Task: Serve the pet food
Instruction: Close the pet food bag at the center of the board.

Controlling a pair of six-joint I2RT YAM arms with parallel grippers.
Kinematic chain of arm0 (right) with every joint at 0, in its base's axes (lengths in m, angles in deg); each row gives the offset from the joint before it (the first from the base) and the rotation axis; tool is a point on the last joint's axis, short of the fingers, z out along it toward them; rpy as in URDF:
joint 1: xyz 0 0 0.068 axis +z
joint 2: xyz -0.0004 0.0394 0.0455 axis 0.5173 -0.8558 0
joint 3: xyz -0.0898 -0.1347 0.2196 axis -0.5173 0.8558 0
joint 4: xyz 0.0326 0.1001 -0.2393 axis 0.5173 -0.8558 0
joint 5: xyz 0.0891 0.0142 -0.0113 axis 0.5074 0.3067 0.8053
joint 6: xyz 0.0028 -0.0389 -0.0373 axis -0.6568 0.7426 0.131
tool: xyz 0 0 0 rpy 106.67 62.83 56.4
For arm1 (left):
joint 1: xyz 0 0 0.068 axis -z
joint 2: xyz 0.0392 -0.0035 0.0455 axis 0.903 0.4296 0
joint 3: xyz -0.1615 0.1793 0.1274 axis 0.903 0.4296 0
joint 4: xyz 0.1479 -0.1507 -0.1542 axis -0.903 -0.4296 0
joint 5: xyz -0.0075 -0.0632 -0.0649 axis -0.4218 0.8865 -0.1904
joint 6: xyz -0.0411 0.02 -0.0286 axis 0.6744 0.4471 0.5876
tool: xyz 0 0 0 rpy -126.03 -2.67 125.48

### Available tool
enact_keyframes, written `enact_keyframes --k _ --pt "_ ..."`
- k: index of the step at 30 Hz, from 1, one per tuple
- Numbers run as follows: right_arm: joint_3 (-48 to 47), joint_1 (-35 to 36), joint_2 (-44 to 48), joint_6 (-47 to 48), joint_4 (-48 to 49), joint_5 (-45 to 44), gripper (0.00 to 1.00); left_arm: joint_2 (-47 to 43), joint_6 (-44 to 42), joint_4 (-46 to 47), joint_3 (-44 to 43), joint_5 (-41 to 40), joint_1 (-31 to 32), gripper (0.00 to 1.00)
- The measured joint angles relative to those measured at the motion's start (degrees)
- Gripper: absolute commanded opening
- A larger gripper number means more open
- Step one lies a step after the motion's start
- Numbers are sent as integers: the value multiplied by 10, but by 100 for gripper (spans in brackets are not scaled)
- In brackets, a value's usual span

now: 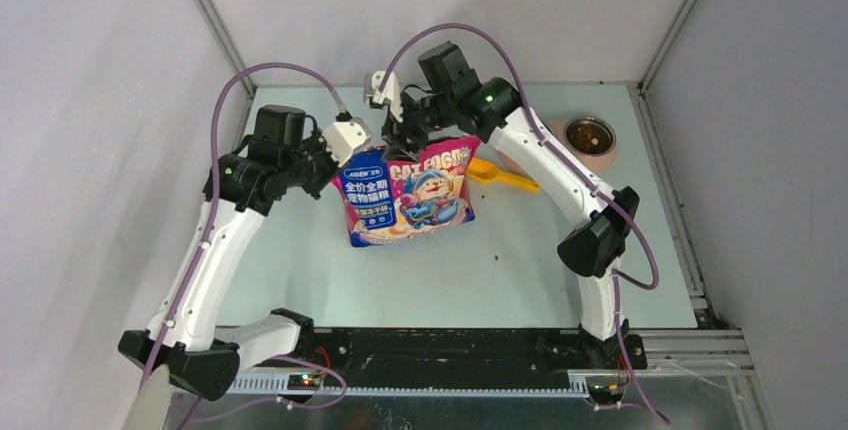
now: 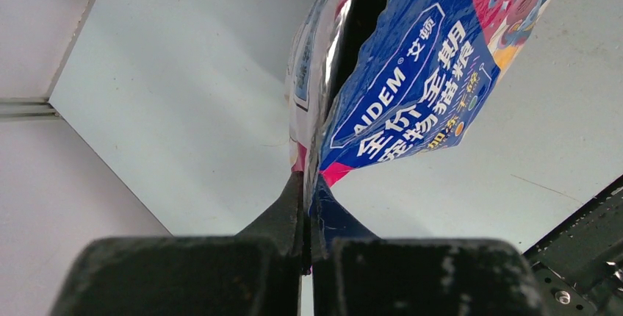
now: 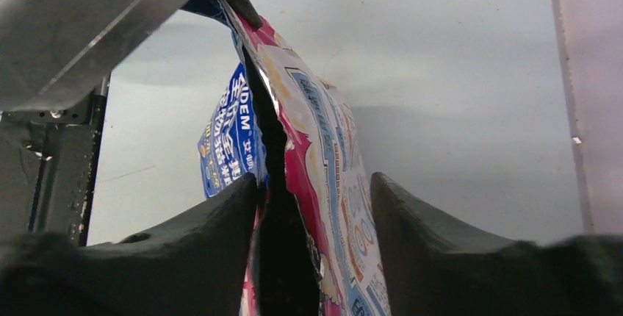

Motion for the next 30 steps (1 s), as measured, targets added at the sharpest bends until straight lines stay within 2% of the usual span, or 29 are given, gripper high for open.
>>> enact_keyframes --k 3,6,9,10,17,23,30 --pt "0 0 -1 -2 0 4 48 0 -2 0 0 0 -1 0" --pt "0 0 -5 -5 -1 4 66 0 -5 -1 0 0 -3 0" --pt "0 0 -10 -4 -1 2 68 0 -5 -1 0 1 -5 0" --pt "3 0 -10 -2 -1 1 66 0 -5 -1 0 1 -6 0" --pt "9 2 -12 -7 -3 -10 34 0 -5 -3 0 1 -8 0" --pt "9 4 -13 -16 -6 -21 26 0 -5 -1 0 0 -9 0" --pt "17 8 -11 -24 2 -43 8 0 -5 -1 -2 0 -9 0"
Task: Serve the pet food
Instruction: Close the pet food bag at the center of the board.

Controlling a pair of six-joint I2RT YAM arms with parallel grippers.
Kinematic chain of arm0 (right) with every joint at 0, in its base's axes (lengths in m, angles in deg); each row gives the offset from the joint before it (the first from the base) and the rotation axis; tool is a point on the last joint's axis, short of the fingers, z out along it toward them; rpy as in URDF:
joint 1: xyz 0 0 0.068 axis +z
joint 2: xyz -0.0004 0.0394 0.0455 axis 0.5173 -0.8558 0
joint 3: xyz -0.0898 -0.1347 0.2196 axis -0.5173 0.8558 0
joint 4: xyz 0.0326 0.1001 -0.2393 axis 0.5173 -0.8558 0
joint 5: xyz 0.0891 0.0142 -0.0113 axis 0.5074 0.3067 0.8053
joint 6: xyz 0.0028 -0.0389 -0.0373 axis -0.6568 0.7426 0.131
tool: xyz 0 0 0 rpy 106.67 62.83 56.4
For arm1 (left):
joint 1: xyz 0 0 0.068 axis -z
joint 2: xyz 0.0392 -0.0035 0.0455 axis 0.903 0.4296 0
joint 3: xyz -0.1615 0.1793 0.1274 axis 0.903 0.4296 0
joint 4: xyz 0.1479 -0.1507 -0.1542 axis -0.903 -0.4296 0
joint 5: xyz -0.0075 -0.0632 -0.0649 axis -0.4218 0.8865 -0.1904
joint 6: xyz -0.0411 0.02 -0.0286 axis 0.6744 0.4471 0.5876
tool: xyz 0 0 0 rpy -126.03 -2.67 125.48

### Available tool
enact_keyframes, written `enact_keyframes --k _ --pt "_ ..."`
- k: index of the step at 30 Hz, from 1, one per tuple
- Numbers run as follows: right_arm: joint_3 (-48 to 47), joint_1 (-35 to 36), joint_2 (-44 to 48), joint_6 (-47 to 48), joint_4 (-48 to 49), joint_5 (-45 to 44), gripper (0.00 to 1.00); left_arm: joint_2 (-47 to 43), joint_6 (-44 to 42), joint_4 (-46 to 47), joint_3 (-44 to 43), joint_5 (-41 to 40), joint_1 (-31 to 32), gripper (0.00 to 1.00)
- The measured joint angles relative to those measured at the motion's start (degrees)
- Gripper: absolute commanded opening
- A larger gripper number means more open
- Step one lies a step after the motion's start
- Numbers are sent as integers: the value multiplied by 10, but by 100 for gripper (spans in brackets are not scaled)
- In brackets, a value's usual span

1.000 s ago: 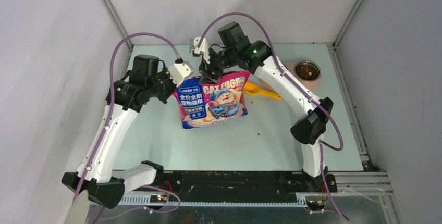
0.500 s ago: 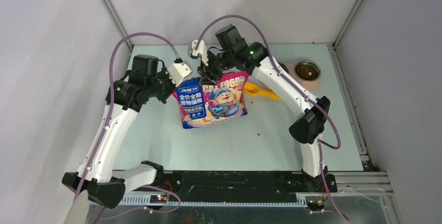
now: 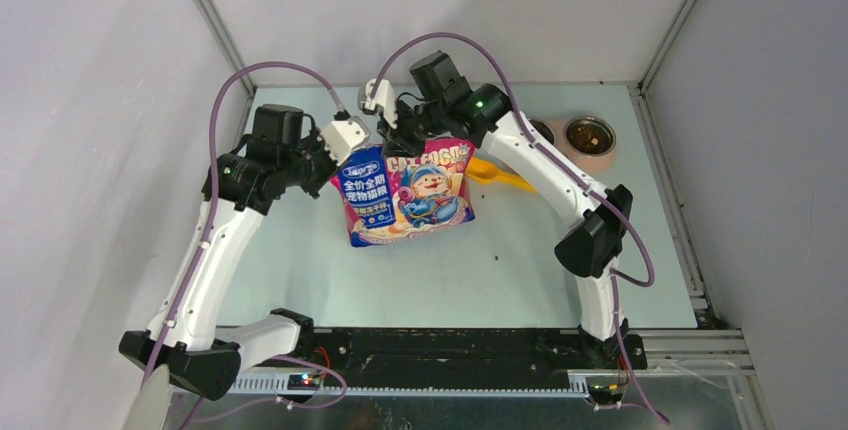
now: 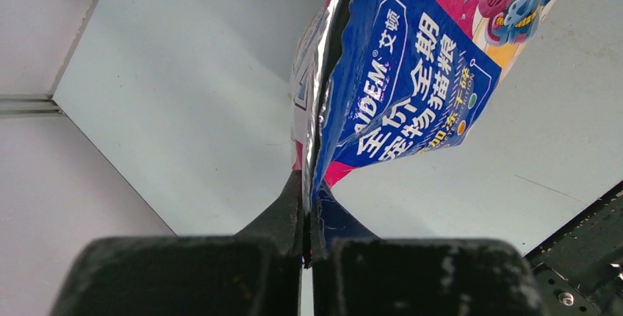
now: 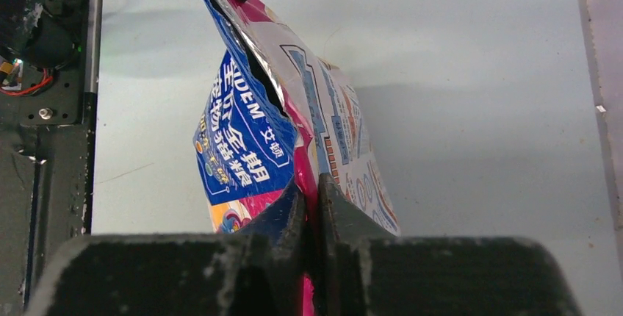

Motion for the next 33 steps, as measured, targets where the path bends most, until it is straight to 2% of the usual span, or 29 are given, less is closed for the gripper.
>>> enact_keyframes --k 3,5,6,9,11,15,20,24,27,33 --pt "19 2 10 0 15 -8 1 0 -2 0 0 0 -1 0" --pt "27 3 15 2 20 -15 9 0 -4 1 0 0 -1 0" --pt "31 4 17 2 23 -17 23 0 -5 1 0 0 -1 0" --pt "48 5 29 14 34 -24 42 -1 -5 -1 0 0 -1 0" --pt "70 1 45 28 41 -30 48 -4 -5 -5 0 1 -3 0" --pt "119 -10 83 73 41 -26 53 -10 -7 -13 0 2 -3 0" --pt "163 -12 113 127 46 -34 49 -11 -9 -15 0 2 -5 0" --pt "191 -5 117 154 57 -64 39 -11 -9 -16 0 1 -5 0" --pt "200 -1 119 164 66 -83 26 -11 -10 -16 0 0 -5 0" --pt "209 7 126 175 67 -97 11 -11 -20 -15 0 -1 -6 0"
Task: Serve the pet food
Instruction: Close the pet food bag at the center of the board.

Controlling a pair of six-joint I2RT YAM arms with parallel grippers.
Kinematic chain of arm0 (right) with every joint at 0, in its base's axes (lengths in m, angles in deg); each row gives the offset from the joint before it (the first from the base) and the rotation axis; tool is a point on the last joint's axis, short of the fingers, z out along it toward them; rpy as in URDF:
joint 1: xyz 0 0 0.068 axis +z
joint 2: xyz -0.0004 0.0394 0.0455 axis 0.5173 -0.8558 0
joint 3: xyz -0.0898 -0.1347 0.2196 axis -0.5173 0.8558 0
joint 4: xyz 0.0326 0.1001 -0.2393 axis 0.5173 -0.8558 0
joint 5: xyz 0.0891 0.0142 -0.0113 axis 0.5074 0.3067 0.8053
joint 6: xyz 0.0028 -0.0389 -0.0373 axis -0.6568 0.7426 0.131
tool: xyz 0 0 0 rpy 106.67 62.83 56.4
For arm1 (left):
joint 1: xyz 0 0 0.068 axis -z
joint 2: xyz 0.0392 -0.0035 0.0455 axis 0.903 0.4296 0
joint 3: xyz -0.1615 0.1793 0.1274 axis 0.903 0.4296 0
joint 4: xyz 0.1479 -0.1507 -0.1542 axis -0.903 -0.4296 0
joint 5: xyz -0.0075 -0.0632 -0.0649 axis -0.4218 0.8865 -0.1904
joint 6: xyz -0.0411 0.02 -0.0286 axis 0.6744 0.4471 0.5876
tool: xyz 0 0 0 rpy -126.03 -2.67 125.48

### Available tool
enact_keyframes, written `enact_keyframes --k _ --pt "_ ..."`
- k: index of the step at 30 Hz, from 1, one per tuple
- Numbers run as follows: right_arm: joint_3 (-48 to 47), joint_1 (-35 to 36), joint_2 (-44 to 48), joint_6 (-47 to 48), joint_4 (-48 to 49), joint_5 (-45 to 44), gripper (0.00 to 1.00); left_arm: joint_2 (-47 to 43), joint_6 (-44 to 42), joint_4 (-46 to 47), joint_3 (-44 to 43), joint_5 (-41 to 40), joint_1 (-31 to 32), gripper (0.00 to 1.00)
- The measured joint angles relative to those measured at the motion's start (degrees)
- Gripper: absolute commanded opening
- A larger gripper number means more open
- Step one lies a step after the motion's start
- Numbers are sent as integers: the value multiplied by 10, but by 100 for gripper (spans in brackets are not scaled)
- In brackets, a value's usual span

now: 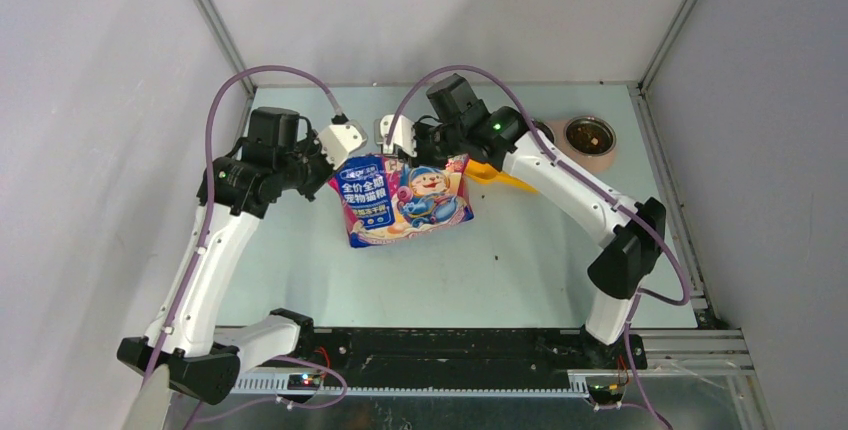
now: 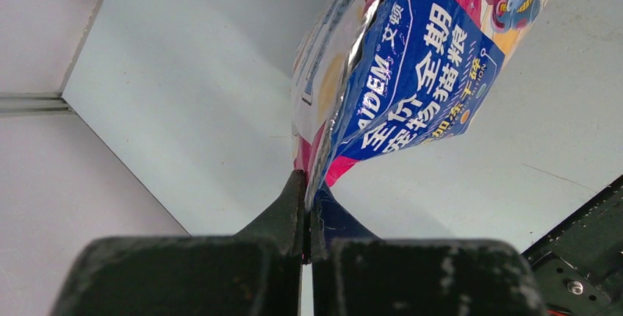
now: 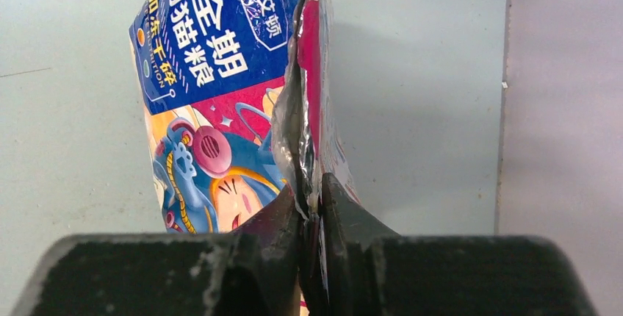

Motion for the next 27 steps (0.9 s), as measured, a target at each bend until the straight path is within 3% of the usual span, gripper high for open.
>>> enact_keyframes --k 3,14,23,24,26,27 --pt "1 1 2 7 -1 -2 0 0 -2 1 0 0 -1 0" --pt "3 -5 7 2 -3 12 0 -25 -38 25 30 4 -2 0" --pt "-23 -50 -12 -120 -12 106 0 -32 -51 42 36 14 -2 0" --pt "-25 -53 -14 -130 -13 112 0 -32 -52 42 36 15 -2 1" --pt "-26 -58 -17 -150 -13 124 0 -32 -56 39 35 18 -2 14" --pt "-27 -59 -17 -156 -13 128 0 -32 -60 37 34 21 -2 26"
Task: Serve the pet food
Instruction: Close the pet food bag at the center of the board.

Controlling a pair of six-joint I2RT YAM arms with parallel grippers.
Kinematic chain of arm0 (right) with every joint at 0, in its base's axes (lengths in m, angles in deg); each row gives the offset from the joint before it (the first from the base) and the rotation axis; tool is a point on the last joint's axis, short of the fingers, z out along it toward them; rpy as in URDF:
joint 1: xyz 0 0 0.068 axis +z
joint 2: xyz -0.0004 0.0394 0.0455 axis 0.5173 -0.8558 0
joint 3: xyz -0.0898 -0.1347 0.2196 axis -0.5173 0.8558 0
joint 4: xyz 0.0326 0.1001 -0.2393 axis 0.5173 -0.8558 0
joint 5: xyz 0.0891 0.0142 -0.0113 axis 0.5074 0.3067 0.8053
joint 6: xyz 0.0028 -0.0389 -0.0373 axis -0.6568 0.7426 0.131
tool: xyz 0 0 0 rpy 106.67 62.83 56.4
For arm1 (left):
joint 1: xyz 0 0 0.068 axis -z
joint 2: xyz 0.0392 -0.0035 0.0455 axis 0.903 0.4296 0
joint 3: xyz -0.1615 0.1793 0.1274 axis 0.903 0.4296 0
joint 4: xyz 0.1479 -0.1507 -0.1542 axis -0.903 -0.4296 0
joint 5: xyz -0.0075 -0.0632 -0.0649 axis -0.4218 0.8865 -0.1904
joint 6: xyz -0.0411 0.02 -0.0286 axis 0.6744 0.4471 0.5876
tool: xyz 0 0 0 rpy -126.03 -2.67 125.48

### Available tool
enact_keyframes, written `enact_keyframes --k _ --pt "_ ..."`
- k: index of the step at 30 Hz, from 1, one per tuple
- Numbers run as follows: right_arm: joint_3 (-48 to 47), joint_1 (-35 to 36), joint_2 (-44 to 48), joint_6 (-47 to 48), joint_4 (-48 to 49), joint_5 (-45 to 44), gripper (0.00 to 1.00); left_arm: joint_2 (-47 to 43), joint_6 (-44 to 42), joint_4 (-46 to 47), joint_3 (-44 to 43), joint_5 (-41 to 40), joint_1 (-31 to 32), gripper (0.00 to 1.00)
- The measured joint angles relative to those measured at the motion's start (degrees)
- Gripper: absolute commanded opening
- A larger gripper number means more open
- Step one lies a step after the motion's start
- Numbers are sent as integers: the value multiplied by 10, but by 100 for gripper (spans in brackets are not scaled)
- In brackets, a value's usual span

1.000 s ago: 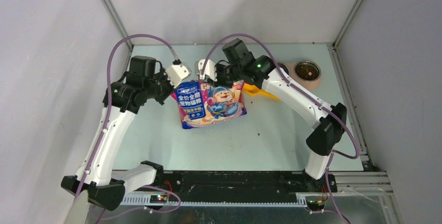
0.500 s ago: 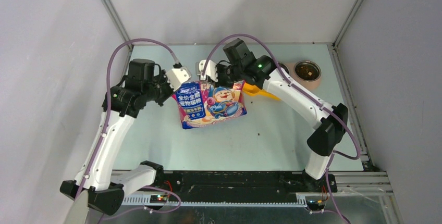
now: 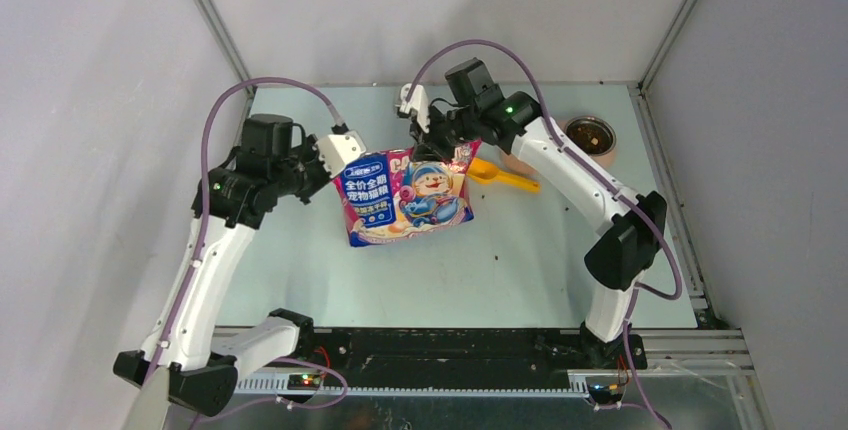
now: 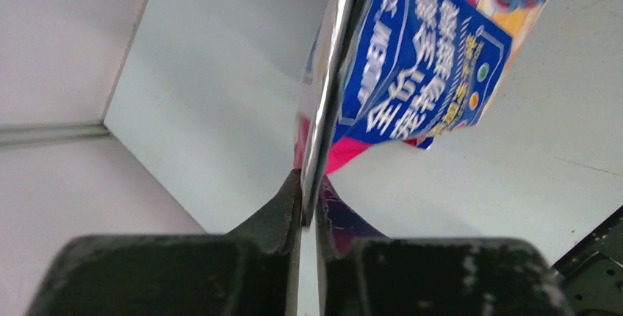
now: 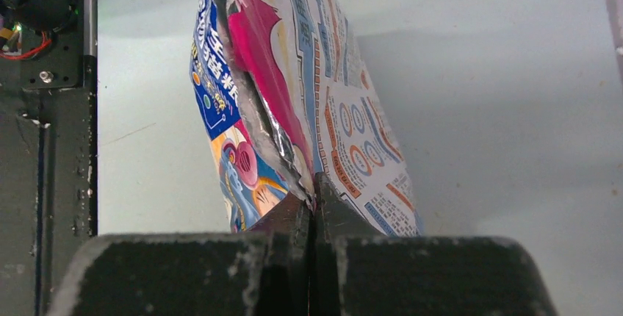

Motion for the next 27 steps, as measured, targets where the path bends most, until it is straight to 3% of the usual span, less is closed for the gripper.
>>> enact_keyframes --k 2,6,19,27 --pt "0 -6 -1 -13 -3 3 0 -1 -7 -19 -8 -10 -4 40" --pt "-7 -23 -4 -34 -12 12 0 -5 -9 -51 -39 -8 -15 47" --pt "-31 -37 -14 -51 -40 13 0 45 14 -28 -73 -1 90 48" --pt "-35 -37 -17 -51 -40 13 0 85 20 17 -74 -7 106 47"
